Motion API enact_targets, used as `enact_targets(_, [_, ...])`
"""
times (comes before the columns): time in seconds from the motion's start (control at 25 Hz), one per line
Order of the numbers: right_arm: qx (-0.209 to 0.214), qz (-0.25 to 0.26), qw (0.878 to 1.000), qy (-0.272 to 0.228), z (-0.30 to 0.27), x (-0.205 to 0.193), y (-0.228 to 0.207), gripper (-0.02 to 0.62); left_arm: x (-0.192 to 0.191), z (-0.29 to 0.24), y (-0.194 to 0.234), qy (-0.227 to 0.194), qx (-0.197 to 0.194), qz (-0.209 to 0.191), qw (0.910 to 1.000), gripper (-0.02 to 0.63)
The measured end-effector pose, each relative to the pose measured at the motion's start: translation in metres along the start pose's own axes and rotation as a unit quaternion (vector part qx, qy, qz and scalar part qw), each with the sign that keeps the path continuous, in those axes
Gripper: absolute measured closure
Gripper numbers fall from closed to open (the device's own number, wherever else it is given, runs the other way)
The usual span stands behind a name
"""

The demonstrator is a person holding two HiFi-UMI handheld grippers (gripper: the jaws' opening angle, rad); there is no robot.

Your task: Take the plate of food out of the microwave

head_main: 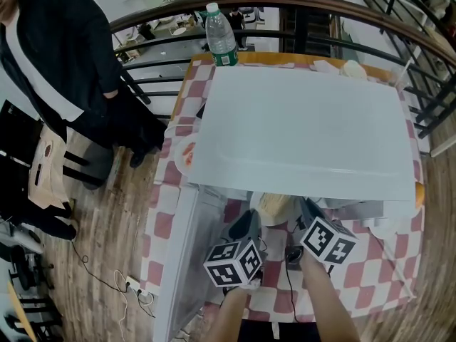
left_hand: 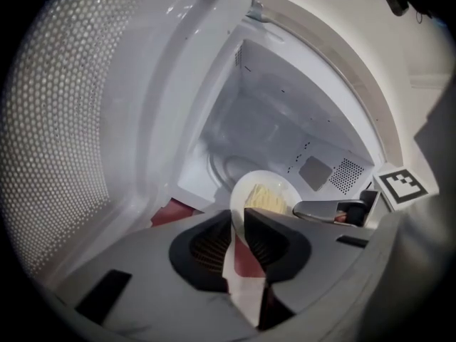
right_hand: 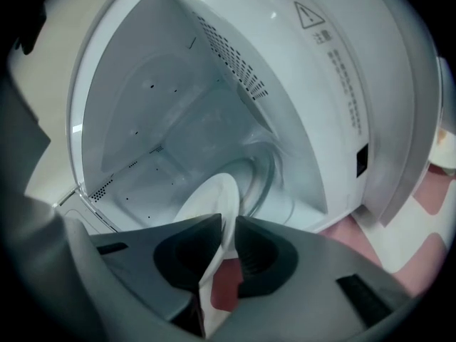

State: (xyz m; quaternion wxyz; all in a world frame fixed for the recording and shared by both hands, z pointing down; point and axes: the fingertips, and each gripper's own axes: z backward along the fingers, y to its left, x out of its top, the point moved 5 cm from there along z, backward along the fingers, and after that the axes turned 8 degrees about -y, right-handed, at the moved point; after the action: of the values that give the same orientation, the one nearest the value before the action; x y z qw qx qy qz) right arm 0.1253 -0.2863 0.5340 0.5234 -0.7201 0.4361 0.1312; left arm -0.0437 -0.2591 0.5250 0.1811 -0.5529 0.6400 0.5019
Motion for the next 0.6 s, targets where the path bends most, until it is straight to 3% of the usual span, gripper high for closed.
enact_targets(0.2, [-0.008, -0.006, 1.0, 0.003, -0.0008, 0.0023, -0.0007, 0.545, -0.0039, -0.0014, 0.0018, 0.004, 0.023, 0.009, 0.9997, 0.502])
enact_targets(0.44, [-0.012, -0.014, 1.0, -0.001, -0.0011, 0.0027, -0.0012, 0.545, -0.0056, -0.003, 0.0032, 0.004, 0.021, 0.028, 0.9994, 0.501])
enact_targets(0.6, [-0.016, -0.018, 1.0, -0.003, -0.0013, 0.0039, -0.0028, 0.546, -0.0062, -0.0007, 0.0085, 0.0, 0.023, 0.049, 0.9985, 0.436])
